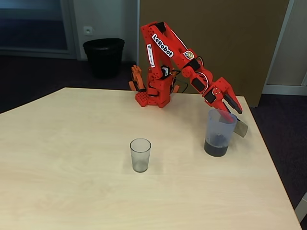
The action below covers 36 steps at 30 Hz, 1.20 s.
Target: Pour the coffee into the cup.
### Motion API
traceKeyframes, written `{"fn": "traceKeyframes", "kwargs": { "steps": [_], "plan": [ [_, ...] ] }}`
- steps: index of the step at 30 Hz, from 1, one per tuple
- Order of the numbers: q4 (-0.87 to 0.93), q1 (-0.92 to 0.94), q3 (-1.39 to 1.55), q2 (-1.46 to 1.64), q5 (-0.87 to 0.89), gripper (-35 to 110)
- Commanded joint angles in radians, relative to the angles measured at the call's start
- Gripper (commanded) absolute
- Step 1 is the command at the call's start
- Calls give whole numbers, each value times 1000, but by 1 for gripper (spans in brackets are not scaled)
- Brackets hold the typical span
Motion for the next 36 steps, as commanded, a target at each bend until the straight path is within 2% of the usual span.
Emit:
{"fn": "traceKeyframes", "kwargs": {
  "steps": [1, 36],
  "plan": [
    [-78, 15, 25, -6, -14, 18],
    [-221, 150, 74, -91, -46, 17]
  ]
}}
